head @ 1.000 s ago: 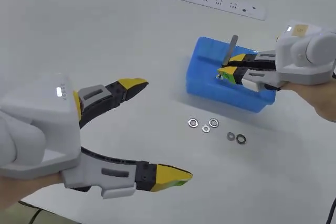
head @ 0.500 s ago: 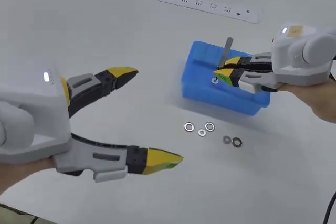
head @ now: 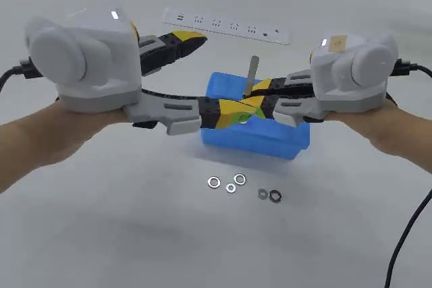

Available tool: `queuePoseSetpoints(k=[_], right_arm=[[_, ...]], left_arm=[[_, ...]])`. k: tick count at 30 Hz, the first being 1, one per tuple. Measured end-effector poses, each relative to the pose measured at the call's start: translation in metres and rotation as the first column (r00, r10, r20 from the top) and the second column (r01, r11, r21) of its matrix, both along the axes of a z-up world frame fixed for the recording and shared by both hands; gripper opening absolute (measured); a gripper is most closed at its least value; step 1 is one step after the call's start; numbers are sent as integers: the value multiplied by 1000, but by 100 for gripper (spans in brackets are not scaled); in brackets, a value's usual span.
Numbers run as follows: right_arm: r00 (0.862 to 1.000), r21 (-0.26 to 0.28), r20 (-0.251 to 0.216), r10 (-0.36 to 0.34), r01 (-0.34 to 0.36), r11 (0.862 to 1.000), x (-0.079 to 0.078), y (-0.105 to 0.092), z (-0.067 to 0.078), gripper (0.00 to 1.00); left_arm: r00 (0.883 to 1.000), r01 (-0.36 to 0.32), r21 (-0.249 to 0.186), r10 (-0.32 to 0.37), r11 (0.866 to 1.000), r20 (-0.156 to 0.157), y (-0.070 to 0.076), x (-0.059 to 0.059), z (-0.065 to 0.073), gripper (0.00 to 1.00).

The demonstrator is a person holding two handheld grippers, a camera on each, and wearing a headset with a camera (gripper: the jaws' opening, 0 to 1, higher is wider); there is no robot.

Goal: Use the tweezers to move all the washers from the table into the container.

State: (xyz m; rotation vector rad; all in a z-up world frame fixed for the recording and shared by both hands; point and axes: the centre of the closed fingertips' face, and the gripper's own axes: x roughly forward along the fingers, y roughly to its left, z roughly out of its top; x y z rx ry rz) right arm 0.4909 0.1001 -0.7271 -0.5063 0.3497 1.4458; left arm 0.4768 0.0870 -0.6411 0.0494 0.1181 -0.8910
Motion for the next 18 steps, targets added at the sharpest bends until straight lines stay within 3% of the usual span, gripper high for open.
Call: queuePoseSetpoints(k=[2,6,8,11,18], right_arm=[[1000,-1,6,2,-2,1000,1,0,1,8],[1000,10,2,2,-2,1000,2,0,5,8],[1000,11,0,10,-10,1000,1,-1,5,8],[1000,18,-7,12,-12,1000,2,-2,5,8],[1000,17,-17,22,-21,1000,-1,-3,1,8]], left_arm=[[996,83,-2,-83,997,-25,-11,4,1,80],[981,187,40,-185,982,-55,-18,7,-5,65],[981,181,33,-178,983,-76,-15,12,-9,61],[980,185,35,-182,982,-77,-13,14,-12,55],[978,201,28,-199,979,-66,-12,14,-10,29]])
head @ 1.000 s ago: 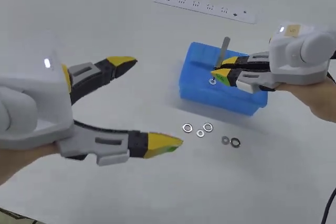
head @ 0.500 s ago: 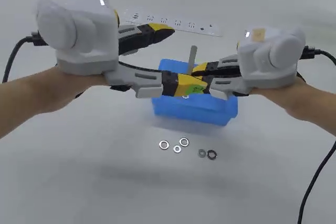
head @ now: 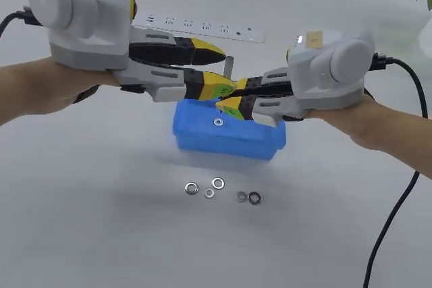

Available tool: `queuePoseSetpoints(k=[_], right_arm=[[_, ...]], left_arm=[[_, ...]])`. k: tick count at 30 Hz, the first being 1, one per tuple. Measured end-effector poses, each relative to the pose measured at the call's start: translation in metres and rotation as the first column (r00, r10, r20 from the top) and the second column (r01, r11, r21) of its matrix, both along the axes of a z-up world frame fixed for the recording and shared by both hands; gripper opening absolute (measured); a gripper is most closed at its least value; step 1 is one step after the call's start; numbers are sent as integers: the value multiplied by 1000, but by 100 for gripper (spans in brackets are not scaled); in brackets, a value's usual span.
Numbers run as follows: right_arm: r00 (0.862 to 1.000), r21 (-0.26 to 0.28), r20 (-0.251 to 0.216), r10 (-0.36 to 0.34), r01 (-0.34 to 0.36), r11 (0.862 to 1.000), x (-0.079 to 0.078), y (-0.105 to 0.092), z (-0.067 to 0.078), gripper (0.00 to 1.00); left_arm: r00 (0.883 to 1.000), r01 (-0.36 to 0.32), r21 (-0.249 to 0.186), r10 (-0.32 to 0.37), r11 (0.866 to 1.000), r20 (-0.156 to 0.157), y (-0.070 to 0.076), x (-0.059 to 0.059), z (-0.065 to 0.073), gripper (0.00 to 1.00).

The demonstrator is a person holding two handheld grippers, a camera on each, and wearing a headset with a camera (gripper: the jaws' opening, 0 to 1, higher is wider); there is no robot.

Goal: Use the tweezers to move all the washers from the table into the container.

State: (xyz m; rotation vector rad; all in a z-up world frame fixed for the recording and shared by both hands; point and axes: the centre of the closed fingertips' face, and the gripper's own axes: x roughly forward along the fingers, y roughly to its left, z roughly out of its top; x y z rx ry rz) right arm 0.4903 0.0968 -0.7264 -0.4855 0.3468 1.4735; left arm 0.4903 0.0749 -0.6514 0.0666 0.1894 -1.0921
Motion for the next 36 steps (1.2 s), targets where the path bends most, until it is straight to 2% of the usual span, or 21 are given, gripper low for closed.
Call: queuePoseSetpoints(k=[2,8,11,19,21,23,27,32,36], right_arm=[[1000,-3,-2,5,-5,1000,-1,0,-2,8],[1000,-5,-8,9,-9,1000,-3,-1,-3,8],[1000,-3,-11,5,-5,1000,-2,-1,-3,8],[1000,-7,-18,20,-20,1000,-6,0,-5,8],[1000,-9,-19,25,-25,1000,-7,0,-5,8],[999,-6,-24,24,-24,1000,-8,-1,-5,8],[999,-11,-26,26,-26,1000,-8,-3,-6,8],[999,-10,-30,25,-26,1000,-10,-3,-5,9],[1000,-15,-8,29,-29,999,-11,-2,-4,11]], left_arm=[[1000,15,-12,-15,1000,-5,-3,-2,2,25],[1000,30,-22,-30,999,8,-3,-3,8,16],[999,35,-4,-34,999,14,-1,-3,7,15],[998,67,0,-67,998,12,-4,-7,7,10],[997,67,18,-68,998,34,-2,-5,6,7],[997,77,12,-77,997,16,0,-4,6,7],[995,87,55,-89,995,36,-2,-7,5,6],[995,86,77,-90,993,50,-6,-8,7,5],[994,85,88,-91,992,60,-6,-8,7,5]])
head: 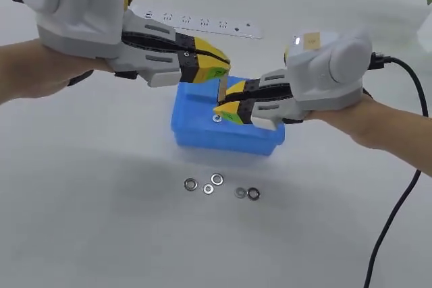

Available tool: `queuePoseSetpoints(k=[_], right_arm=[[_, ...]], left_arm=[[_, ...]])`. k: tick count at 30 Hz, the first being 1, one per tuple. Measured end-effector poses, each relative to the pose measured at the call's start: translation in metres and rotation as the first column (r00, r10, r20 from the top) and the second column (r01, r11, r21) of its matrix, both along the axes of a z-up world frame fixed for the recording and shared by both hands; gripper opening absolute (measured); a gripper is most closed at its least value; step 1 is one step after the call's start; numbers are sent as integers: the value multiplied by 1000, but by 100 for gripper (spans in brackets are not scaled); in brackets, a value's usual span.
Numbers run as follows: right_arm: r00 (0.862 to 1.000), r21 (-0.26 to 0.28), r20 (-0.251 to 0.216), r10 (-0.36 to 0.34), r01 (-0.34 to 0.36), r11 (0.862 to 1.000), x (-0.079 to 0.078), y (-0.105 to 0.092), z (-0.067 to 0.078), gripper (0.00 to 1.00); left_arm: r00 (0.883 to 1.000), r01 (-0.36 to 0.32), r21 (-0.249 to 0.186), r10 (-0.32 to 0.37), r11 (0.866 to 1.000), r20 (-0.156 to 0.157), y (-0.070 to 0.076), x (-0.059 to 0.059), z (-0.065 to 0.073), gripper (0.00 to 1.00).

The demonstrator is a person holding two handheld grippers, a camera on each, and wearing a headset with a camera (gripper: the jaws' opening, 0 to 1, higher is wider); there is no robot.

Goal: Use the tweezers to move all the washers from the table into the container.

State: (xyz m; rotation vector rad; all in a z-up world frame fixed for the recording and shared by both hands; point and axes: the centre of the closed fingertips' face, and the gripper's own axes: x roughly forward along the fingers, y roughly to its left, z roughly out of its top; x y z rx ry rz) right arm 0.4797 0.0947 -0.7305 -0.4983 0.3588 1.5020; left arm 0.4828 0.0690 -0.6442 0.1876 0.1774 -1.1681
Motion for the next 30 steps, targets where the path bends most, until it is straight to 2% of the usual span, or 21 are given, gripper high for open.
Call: queuePoseSetpoints(k=[1,7,12,20,24,25,30], right_arm=[[1000,0,20,4,-4,1000,0,0,1,12],[999,5,35,-5,5,1000,2,1,4,13],[999,8,42,-1,1,1000,1,5,8,15],[999,7,43,10,-10,1000,-3,9,10,19],[998,-1,63,-5,5,1000,-2,2,9,23],[996,-7,84,-15,15,1000,1,-2,9,24],[992,4,105,-76,76,997,12,-19,13,28]], left_arm=[[1000,-1,1,1,1000,3,1,0,0,5],[1000,-12,12,12,1000,11,4,2,2,5],[1000,-11,37,10,999,24,6,0,1,4],[999,-21,41,19,999,39,7,-3,6,4],[998,-23,47,21,999,53,9,-4,10,4],[998,-23,47,21,999,56,10,-5,11,4],[997,-22,51,19,998,70,12,-11,18,4]])
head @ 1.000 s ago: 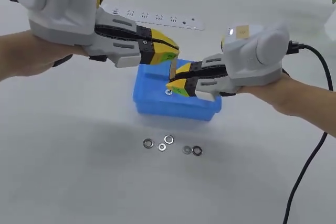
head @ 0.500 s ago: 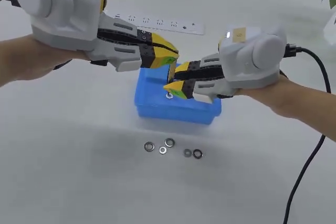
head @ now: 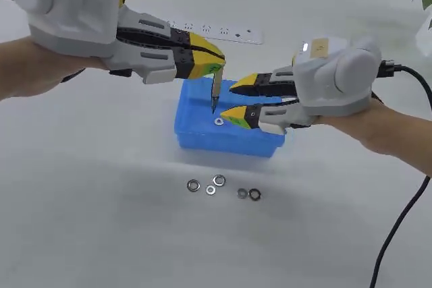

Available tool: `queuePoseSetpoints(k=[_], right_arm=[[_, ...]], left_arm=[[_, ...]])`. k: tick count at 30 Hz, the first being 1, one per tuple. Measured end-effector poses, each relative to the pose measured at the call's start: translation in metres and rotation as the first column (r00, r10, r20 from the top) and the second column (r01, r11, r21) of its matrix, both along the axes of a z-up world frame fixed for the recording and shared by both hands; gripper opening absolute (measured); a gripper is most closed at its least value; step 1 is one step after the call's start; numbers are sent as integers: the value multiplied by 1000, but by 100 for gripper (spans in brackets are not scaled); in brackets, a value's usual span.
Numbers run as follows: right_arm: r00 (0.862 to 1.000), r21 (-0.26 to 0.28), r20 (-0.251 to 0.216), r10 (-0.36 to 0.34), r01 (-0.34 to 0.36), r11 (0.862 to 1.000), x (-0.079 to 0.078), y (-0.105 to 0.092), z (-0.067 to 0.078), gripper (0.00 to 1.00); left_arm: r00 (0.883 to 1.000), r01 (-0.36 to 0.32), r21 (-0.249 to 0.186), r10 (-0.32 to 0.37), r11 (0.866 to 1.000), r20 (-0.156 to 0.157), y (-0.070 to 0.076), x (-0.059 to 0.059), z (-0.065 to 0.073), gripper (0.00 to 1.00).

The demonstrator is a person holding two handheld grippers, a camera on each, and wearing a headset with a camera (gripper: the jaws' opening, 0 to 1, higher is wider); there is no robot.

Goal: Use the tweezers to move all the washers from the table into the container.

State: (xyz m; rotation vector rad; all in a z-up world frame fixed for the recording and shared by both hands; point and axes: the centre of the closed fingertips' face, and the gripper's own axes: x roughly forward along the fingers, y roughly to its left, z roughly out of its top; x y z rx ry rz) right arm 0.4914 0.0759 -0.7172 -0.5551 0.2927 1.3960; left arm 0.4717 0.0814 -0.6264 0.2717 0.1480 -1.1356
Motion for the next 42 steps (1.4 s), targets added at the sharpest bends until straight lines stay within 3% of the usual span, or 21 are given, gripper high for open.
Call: queuePoseSetpoints(k=[5,13,21,28,34,42], right_arm=[[999,10,20,-38,38,999,-3,-19,9,31],[997,12,35,-72,71,997,-25,-49,13,35],[992,31,39,-117,116,993,-43,-66,15,41],[989,17,31,-147,147,989,-56,-80,8,44],[990,-17,11,-141,141,990,-69,-92,-6,48],[992,-52,-36,-124,122,991,-87,-104,-22,60]], left_arm=[[1000,13,26,-13,1000,6,3,-8,1,4],[1000,11,36,-12,999,29,3,-37,12,4],[999,-28,34,27,999,19,12,-59,13,4],[999,-45,47,46,998,-9,13,-80,4,4],[998,-50,48,52,998,-36,6,-94,-16,4],[997,-45,41,47,998,-63,-4,-99,-34,4]])
